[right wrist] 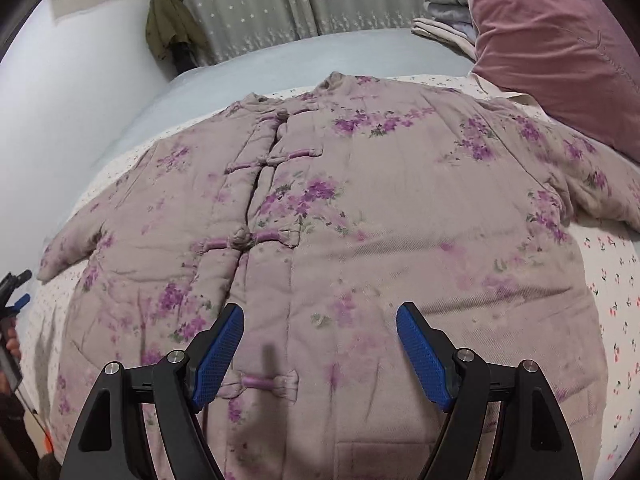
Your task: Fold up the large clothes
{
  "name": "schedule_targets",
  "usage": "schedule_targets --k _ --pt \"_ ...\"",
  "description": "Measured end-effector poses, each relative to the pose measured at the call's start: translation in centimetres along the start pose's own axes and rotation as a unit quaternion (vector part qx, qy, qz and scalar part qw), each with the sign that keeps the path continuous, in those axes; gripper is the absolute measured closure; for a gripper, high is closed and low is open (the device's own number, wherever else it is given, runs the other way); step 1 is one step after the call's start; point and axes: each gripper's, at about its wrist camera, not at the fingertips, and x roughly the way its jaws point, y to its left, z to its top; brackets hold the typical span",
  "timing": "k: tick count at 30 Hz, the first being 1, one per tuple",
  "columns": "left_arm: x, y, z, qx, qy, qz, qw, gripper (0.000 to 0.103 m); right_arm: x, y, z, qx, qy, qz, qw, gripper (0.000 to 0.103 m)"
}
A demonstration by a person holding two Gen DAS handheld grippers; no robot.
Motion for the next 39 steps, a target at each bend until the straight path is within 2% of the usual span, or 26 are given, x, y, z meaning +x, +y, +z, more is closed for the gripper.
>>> schedule_targets --k 5,7,8,9,12,13,14,16,20,23,26,30,33,39 --pt "5.8 4.1 2.1 -0.101 0.016 -0.043 0.9938 0.015 0.3 0.4 0.0 -0.011 -0.011 0.003 1.0 0.023" --pt "6.3 4.8 3.1 -0.121 -0.018 -0.05 0.9912 0.017 0.4 0.6 -0.1 -0.013 -0.013 0.008 1.0 0.023" --pt "6.8 5.2 3.9 -0.141 -0.031 -0.045 0.9884 0.021 0.5 0.7 -0.1 -0.014 -0.013 0.012 1.0 0.023" --pt "7.1 5.4 4.3 -0.154 -0.033 -0.04 0.9868 0.024 0.6 0.8 0.0 -0.016 -0.014 0.015 1.0 0.023" --pt "7.8 5.8 5.4 -0.19 -0.036 -0.02 0.9809 0.05 0.7 1.0 0.0 -0.023 -0.018 0.011 1.0 0.023" --pt "7.9 5.7 5.7 -0.194 -0.03 -0.01 0.9804 0.062 0.7 1.0 0.0 -0.024 -0.018 0.008 1.0 0.023" --pt "7.7 5.5 5.8 -0.192 -0.028 -0.003 0.9811 0.079 0.7 0.9 0.0 -0.026 -0.018 0.005 0.999 0.023" --pt "6.6 4.7 6.3 -0.177 -0.037 0.0 0.9835 0.085 0.7 0.8 0.1 -0.027 -0.019 0.002 0.999 0.023" --pt "1.7 1.2 7.7 -0.117 -0.103 -0.013 0.9877 0.088 0.3 0.4 0.4 -0.026 -0.029 -0.004 0.999 0.023" --pt "-1.9 -2.8 8.8 -0.075 -0.136 -0.04 0.9871 0.089 0.1 0.3 0.7 -0.024 -0.033 -0.004 0.999 0.023" --pt "-5.2 -7.5 9.5 -0.031 -0.156 -0.086 0.9834 0.09 -0.4 0.2 0.9 -0.022 -0.04 -0.002 0.999 0.023" --pt "-8.6 -14.5 8.8 0.029 -0.167 -0.153 0.9735 0.09 -1.0 -0.1 1.1 -0.019 -0.049 -0.002 0.999 0.023" --pt "-9.3 -19.3 7.8 0.072 -0.157 -0.203 0.9639 0.09 -1.4 -0.5 1.2 -0.01 -0.053 0.004 0.999 0.023" --pt "-9.3 -29.0 1.0 0.158 -0.101 -0.291 0.9383 0.092 -2.0 -1.3 1.4 0.007 -0.06 0.011 0.998 0.023"
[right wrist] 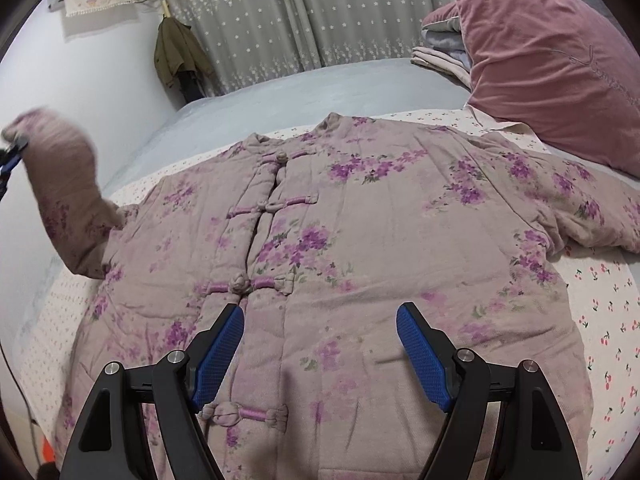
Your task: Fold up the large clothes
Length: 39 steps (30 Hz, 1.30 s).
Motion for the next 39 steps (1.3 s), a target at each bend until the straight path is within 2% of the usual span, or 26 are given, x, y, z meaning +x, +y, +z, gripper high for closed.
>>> schedule_targets --k 4,8,10,13,15,16,17,20,23,24,26,27,28,29,31,33,36,39 --pt "3.4 -4.9 -5.3 0.044 0.056 -0.042 0.9966 0.093 -0.3 -0.4 0.0 0.007 -0.004 0.003 1.0 0.023" --pt "7.3 -7.9 -10.7 0.06 0.126 -0.072 0.9876 0.093 -0.3 -1.2 0.0 0.016 -0.002 0.002 1.0 0.023" --pt "9.0 -8.9 -13.9 0.082 0.175 -0.083 0.9776 0.093 -0.1 -1.6 0.0 0.024 0.0 0.003 1.0 0.023" --pt "9.8 -9.1 -17.5 0.139 0.261 -0.103 0.9497 0.089 0.3 -2.3 0.0 0.036 0.007 0.007 0.999 0.023" --pt "8.3 -9.0 -18.3 0.158 0.276 -0.108 0.942 0.082 0.5 -2.8 -0.1 0.045 0.012 0.016 0.999 0.023" --pt "7.3 -8.6 -18.0 0.162 0.276 -0.115 0.9404 0.072 0.8 -3.1 -0.2 0.053 0.018 0.026 0.998 0.023" --pt "5.9 -7.9 -17.5 0.16 0.269 -0.126 0.9414 0.06 0.9 -3.3 -0.2 0.061 0.024 0.036 0.997 0.023" --pt "1.5 -5.0 -13.8 0.142 0.209 -0.128 0.9588 0.044 1.1 -3.2 -0.2 0.085 0.038 0.083 0.992 0.023" --pt "0.6 -2.0 -11.8 0.133 0.18 -0.076 0.9718 0.042 1.9 -2.5 0.3 0.121 0.049 0.156 0.979 0.023" --pt "0.3 -0.3 -10.7 0.116 0.16 -0.052 0.9789 0.042 2.6 -2.2 0.6 0.138 0.056 0.169 0.974 0.023" --pt "0.2 2.7 -9.6 0.086 0.139 -0.021 0.9863 0.041 4.1 -1.5 0.7 0.142 0.074 0.156 0.975 0.024" --pt "0.6 4.7 -9.4 0.061 0.142 -0.008 0.9879 0.041 5.3 -0.7 0.8 0.134 0.085 0.133 0.978 0.031" --pt "0.7 6.3 -9.8 0.044 0.149 0.001 0.9879 0.044 6.1 -0.1 0.8 0.125 0.091 0.124 0.98 0.053" --pt "1.1 8.0 -9.9 0.024 0.152 0.014 0.9881 0.057 7.2 0.8 1.0 0.114 0.102 0.123 0.981 0.063" --pt "1.6 9.3 -10.2 0.011 0.147 0.029 0.9887 0.068 8.1 1.8 1.6 0.101 0.109 0.116 0.982 0.072" --pt "1.9 10.0 -10.5 -0.002 0.133 0.041 0.9903 0.068 7.5 2.7 3.4 0.073 0.084 0.107 0.988 0.084" --pt "2.8 9.5 -11.1 -0.007 0.125 0.037 0.9914 0.069 5.1 3.0 6.2 0.05 0.032 0.098 0.993 0.087" --pt "3.9 8.4 -11.8 0.013 0.13 0.037 0.9908 0.069 3.0 2.3 9.2 0.031 -0.015 0.052 0.998 0.088"
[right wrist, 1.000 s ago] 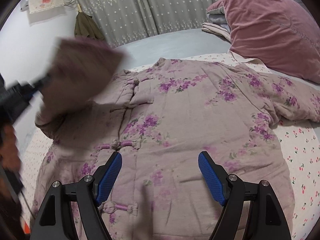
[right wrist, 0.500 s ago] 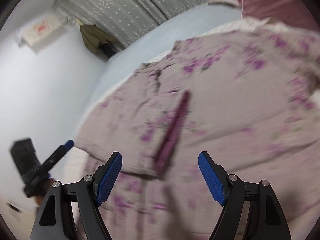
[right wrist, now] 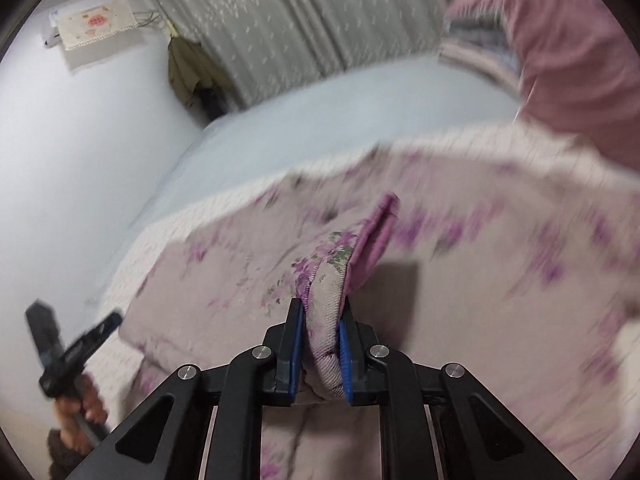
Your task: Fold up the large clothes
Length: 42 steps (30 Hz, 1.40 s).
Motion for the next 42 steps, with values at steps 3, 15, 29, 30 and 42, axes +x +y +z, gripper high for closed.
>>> schedule_targets --k 3,15,29,30,42 --pt "1.2 -0.9 -0.9 0.019 0.017 0.007 0.9997 0.069 -0.6 -0.7 1.3 -0.027 -0.026 -0.051 0.998 0.088" --pt "3.1 -3.4 -3.1 0.073 0.055 0.052 0.9944 0.063 7.6 -5.4 -2.4 -0.049 0.042 -0.164 0.984 0.07" --pt "0.9 -7.6 -3.1 0.041 0.126 0.082 0.9878 0.016 -3.8 -15.7 -1.7 0.058 0.011 -0.197 0.979 0.024" --pt "0.6 -7.5 -3.3 0.032 0.131 0.077 0.9879 0.016 -5.2 -17.8 -1.9 0.083 0.005 -0.206 0.975 0.024" --pt "-1.0 -4.5 -5.0 -0.035 0.087 0.093 0.9912 0.015 -15.0 -37.3 -4.4 0.271 -0.045 -0.32 0.907 0.024"
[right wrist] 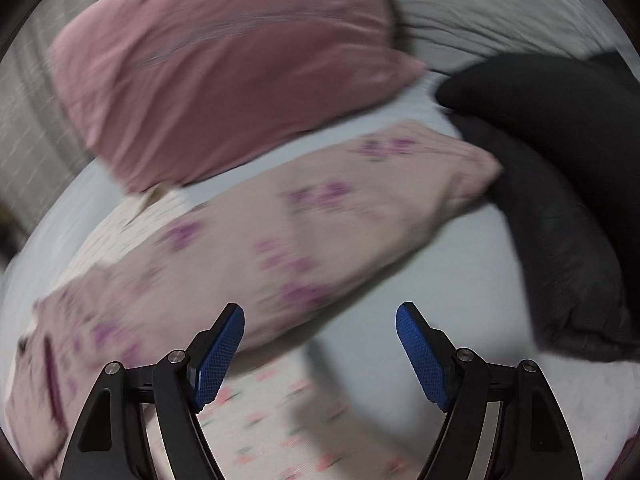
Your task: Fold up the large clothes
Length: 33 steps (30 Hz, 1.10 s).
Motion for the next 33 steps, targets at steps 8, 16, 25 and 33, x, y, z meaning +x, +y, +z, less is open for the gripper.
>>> schedule_targets --k 8,16,25,33 --pt "1.3 1.2 -0.2 -0.019 -0.014 0.03 0.9993 0.015 4.8 -5.5 2.2 0.095 0.023 0.041 0.994 0.024" --pt "2.1 1.8 -0.1 -0.021 -0.005 0.029 0.9994 0.015 5.0 -5.6 4.1 0.14 -0.011 0.083 0.987 0.092" --pt "0.5 1.9 0.5 -0.015 -0.024 0.031 0.9991 0.015 -7.4 3.2 6.5 0.038 -0.13 0.144 0.98 0.095" --pt "-0.6 2.8 0.8 -0.031 -0.034 0.012 0.9989 0.015 -18.5 18.9 2.6 -0.147 -0.194 0.22 0.945 0.095"
